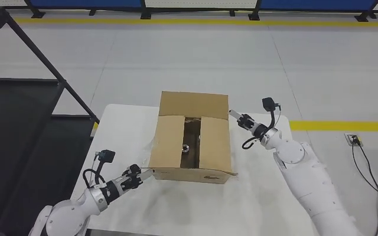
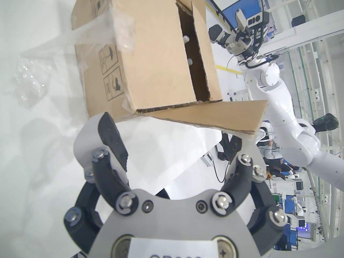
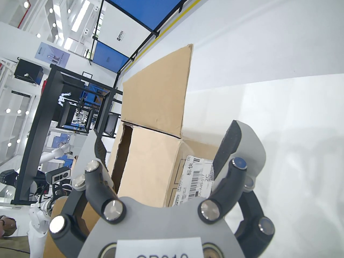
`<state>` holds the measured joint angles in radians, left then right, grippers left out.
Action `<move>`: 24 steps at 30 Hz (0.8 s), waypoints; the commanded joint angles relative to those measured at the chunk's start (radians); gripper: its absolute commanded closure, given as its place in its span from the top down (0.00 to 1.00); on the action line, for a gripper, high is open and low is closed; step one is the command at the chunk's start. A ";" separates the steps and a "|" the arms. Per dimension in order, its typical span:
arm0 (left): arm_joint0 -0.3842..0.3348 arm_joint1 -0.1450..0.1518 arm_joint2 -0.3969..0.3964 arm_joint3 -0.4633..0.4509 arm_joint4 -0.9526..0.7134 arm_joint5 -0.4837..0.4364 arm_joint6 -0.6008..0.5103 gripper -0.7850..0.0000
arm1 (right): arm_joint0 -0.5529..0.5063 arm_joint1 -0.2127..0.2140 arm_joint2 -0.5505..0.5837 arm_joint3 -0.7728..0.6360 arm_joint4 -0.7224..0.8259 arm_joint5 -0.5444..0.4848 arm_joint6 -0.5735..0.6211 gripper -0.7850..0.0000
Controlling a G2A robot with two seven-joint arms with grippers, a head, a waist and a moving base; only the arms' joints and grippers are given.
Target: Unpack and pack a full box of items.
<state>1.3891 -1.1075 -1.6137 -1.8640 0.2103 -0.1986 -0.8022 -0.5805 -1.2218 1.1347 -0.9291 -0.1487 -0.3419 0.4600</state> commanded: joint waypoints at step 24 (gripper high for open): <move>-0.146 -0.008 0.153 0.062 0.041 0.085 0.126 1.00 | 0.244 -0.140 -0.184 0.380 0.103 -0.059 -0.111 1.00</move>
<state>1.2471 -1.1148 -1.4668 -1.8042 0.2505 -0.1146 -0.6778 -0.3502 -1.3537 0.9590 -0.5751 -0.0462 -0.3948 0.3594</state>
